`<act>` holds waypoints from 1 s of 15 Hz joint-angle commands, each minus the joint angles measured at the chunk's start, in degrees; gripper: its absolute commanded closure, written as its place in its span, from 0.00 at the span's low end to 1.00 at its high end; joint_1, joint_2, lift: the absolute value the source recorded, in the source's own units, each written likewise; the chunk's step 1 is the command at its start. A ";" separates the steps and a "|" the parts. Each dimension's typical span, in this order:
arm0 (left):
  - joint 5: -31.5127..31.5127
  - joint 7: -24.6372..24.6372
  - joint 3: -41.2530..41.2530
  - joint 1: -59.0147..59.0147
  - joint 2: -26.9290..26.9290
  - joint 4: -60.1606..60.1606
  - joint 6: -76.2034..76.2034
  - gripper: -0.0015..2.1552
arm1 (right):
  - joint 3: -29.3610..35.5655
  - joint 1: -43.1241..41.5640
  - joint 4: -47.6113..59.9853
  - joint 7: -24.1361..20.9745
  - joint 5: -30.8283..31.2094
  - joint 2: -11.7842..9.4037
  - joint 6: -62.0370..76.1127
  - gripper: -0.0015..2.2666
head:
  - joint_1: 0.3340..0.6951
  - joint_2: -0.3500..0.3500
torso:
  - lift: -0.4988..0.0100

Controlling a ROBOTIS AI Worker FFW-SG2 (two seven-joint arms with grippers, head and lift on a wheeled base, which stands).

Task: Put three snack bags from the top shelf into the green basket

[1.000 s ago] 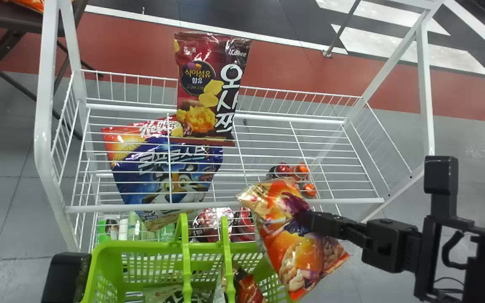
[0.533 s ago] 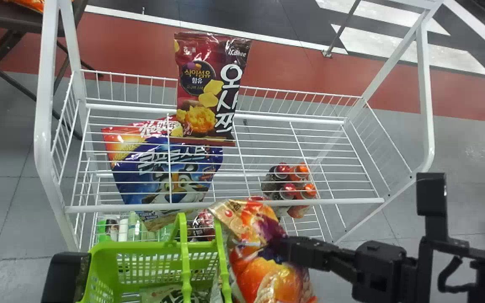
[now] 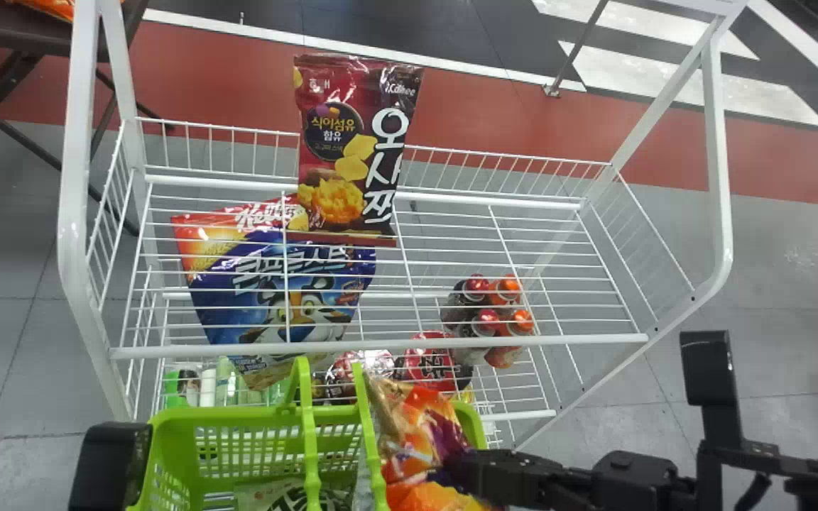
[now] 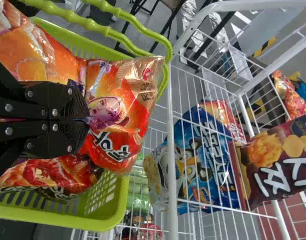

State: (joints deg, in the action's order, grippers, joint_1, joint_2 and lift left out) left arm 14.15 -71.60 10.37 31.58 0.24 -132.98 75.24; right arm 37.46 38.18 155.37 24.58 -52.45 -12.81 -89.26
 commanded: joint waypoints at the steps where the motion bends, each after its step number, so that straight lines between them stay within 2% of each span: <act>1: 0.00 -0.12 0.00 0.06 0.02 0.00 0.14 0.76 | -0.19 1.63 -0.59 -1.29 0.15 -0.64 -0.82 0.99 | 1.00 0.00 | 0.89; 5: 0.00 0.06 0.27 -0.03 0.02 -0.18 0.14 0.76 | -2.04 3.12 -2.52 -4.90 1.47 -2.31 -0.82 0.99 | 1.00 0.00 | 0.89; 9: -0.09 0.15 0.44 -0.03 0.02 -0.44 0.31 0.76 | -8.89 3.21 -5.25 -5.95 2.44 -2.58 -0.82 0.99 | 1.00 0.00 | 0.89; 12: -0.35 0.15 0.62 0.41 0.02 -0.97 0.31 0.76 | -13.03 3.21 -7.01 -9.91 2.70 -2.84 -0.82 0.99 | 1.00 0.00 | 0.89; 13: -0.35 0.15 0.44 0.67 0.02 -1.15 0.31 0.76 | -12.76 3.12 -7.27 -10.26 3.14 -2.84 -0.82 0.90 | 1.00 0.00 | 0.89; 14: -0.35 0.15 0.36 0.76 0.02 -1.15 0.31 0.76 | -11.53 3.12 -7.18 -10.35 3.05 -2.84 -0.82 0.57 | 1.00 0.00 | 0.89; 15: -0.35 0.06 0.36 0.76 0.02 -1.15 0.31 0.76 | -9.95 3.21 -6.65 -10.35 2.61 -2.84 -0.82 0.14 | 1.00 0.00 | 0.89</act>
State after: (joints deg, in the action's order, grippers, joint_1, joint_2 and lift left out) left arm 13.79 -71.49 10.81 32.24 0.26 -134.08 75.55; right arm 25.78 41.35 148.32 14.22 -49.46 -15.64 -89.26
